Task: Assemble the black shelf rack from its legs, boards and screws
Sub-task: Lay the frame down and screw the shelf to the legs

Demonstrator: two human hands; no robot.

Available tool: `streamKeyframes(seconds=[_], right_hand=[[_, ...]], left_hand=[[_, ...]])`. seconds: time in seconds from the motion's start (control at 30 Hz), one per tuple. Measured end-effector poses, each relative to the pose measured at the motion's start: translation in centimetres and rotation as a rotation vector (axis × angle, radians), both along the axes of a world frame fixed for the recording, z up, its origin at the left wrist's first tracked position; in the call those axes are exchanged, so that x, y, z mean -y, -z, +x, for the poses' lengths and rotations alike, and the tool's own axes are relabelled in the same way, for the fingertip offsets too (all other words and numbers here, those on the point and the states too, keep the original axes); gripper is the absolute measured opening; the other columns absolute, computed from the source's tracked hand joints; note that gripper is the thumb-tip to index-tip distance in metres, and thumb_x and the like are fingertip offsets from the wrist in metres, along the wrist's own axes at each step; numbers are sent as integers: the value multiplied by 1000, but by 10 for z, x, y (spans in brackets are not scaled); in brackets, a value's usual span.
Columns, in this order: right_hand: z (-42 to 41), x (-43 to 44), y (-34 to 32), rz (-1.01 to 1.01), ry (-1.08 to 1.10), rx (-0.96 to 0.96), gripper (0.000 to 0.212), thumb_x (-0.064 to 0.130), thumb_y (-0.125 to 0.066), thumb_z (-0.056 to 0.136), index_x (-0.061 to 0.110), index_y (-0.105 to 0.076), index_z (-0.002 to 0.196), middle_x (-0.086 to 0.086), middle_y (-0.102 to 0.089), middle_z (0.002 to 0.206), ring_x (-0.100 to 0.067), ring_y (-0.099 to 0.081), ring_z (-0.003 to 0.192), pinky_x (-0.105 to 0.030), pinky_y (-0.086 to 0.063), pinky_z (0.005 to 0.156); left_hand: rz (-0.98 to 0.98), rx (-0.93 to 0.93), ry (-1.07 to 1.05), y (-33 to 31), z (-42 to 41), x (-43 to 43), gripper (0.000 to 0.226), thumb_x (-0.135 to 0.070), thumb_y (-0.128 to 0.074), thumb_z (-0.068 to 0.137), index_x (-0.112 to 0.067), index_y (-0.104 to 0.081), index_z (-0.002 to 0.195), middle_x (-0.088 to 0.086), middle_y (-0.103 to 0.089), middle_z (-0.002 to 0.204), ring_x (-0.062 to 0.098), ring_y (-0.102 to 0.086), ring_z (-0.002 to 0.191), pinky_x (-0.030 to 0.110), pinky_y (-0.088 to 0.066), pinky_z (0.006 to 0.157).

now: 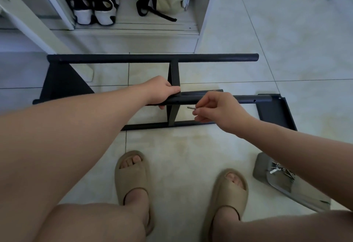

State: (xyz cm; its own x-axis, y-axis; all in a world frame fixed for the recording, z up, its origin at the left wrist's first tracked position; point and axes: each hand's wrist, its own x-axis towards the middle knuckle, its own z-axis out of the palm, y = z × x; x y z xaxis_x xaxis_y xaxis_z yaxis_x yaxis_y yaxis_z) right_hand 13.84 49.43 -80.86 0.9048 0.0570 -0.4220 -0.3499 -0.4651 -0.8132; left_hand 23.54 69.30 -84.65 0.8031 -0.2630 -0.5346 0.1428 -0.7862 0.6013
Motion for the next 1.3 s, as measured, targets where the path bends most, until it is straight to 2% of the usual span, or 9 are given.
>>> streamKeyframes(seconds=[0.1, 0.4, 0.5, 0.67, 0.77, 0.93, 1.03, 1.17, 1.3], right_hand=[[-5, 13, -1, -13, 0, 6, 8, 2, -71, 91, 5, -65, 87, -12, -77, 85, -20, -76, 77, -42, -62, 85], [-14, 40, -1, -2, -40, -3, 11, -2, -74, 88, 5, -65, 85, -17, -76, 85, -23, -76, 77, -40, -62, 84], [-15, 41, 2, -18, -52, 4, 14, 0, -75, 88, 8, -66, 82, -12, -76, 82, -20, -76, 76, -41, -62, 85], [-19, 36, 7, -41, -50, 41, 13, 5, -75, 88, 10, -66, 82, -6, -77, 79, -16, -76, 76, -51, -60, 87], [-21, 30, 7, -83, -66, 65, 13, 10, -76, 88, 12, -65, 81, 0, -76, 76, -12, -75, 75, -55, -58, 84], [-22, 24, 6, -174, -120, 95, 15, 14, -76, 89, 14, -64, 80, 5, -74, 72, -5, -72, 70, -49, -60, 78], [-20, 25, 6, -204, -128, 91, 15, 15, -75, 90, 16, -65, 79, 4, -74, 72, -3, -71, 68, -41, -58, 66], [-18, 24, 6, -234, -116, 96, 17, 16, -73, 91, 22, -64, 77, 6, -75, 72, -15, -70, 71, -26, -47, 50], [-15, 19, 8, -256, -120, 95, 20, 16, -72, 91, 23, -62, 76, 5, -75, 73, -25, -72, 79, -37, -53, 57]], left_hand=[[-16, -5, 13, 2, -13, 22, 45, -51, -49, 100, -14, -69, 84, 2, -64, 47, 5, -53, 37, 29, -35, 57], [-26, -56, 17, -2, -32, 62, 49, -52, -45, 101, -12, -71, 93, 5, -67, 54, 8, -54, 40, 30, -34, 57], [-13, -62, 5, -3, -30, 62, 48, -54, -46, 100, -13, -71, 91, 4, -68, 55, 5, -53, 36, 30, -34, 56], [5, -76, 5, -2, -29, 60, 49, -57, -46, 99, -16, -73, 97, 4, -70, 58, 13, -58, 54, 31, -35, 58], [-5, -81, 7, -1, -30, 59, 51, -58, -47, 98, -14, -73, 99, 6, -72, 61, 12, -58, 51, 31, -35, 59], [-9, -81, 19, -3, -30, 57, 50, -57, -47, 99, -14, -73, 99, 2, -71, 59, 7, -57, 44, 30, -35, 57], [-29, -84, 22, -3, -30, 56, 50, -54, -49, 100, -11, -73, 101, -5, -67, 51, 3, -56, 39, 29, -35, 56], [-19, -119, 56, -6, -29, 54, 49, -57, -47, 99, -16, -74, 101, 1, -75, 68, 10, -61, 58, 30, -45, 68], [-15, -149, 83, -8, -28, 51, 46, -55, -47, 100, -17, -74, 101, 2, -77, 75, 11, -63, 66, 32, -48, 80]])
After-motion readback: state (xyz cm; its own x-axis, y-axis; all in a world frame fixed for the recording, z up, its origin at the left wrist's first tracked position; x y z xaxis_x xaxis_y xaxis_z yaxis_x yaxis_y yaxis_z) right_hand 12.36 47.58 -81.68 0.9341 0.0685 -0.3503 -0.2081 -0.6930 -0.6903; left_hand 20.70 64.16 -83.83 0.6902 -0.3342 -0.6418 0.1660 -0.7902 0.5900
